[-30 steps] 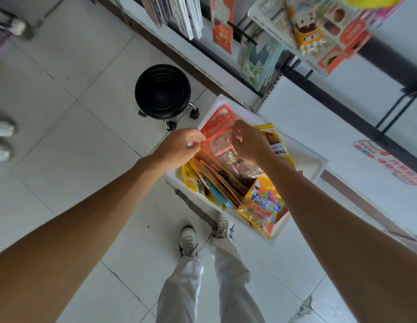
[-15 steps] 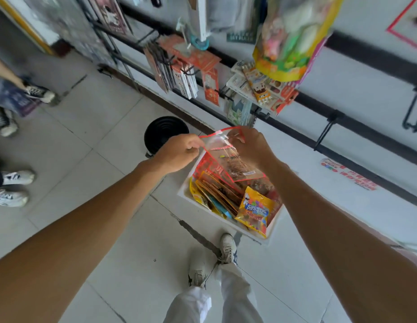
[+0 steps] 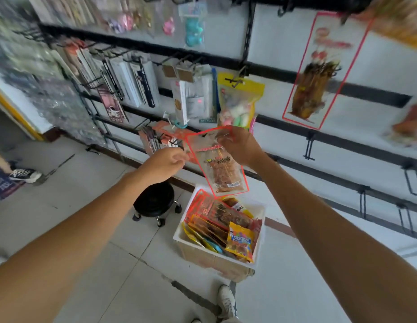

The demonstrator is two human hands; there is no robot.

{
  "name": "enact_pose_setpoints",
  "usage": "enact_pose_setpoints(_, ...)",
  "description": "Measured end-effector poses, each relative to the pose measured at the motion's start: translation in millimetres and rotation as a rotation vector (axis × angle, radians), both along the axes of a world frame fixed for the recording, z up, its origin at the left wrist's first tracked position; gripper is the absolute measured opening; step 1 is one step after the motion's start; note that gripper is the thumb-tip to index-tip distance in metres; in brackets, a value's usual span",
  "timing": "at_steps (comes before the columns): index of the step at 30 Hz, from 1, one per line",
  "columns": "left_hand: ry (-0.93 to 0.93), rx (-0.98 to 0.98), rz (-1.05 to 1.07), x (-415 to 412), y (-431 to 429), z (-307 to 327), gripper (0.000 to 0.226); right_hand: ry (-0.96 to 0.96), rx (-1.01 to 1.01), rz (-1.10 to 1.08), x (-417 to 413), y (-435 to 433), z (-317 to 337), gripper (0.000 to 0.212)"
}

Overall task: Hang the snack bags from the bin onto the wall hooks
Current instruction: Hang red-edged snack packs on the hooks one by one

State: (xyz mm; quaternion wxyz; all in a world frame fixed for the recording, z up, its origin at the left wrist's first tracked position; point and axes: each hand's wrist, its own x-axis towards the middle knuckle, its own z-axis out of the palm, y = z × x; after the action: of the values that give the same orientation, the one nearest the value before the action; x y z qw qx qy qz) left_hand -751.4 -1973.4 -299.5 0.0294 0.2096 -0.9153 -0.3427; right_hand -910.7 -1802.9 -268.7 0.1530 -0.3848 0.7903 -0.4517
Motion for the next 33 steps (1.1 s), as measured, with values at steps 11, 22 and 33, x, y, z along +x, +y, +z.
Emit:
enact_pose_setpoints(11, 0.276, 0.285, -0.019, -32, 58, 133, 0.015, -0.001, -0.193, -0.107, 5, 67, 127, 0.007)
enact_pose_setpoints(22, 0.578, 0.572, -0.130, -105, 138, 217, 0.009, -0.029, -0.400, -0.131, -13, 137, 195, 0.007)
enact_pose_setpoints(33, 0.670, 0.542, -0.050, -147, 208, 252, 0.010, 0.308, -0.345, -0.470, -64, 204, 211, 0.041)
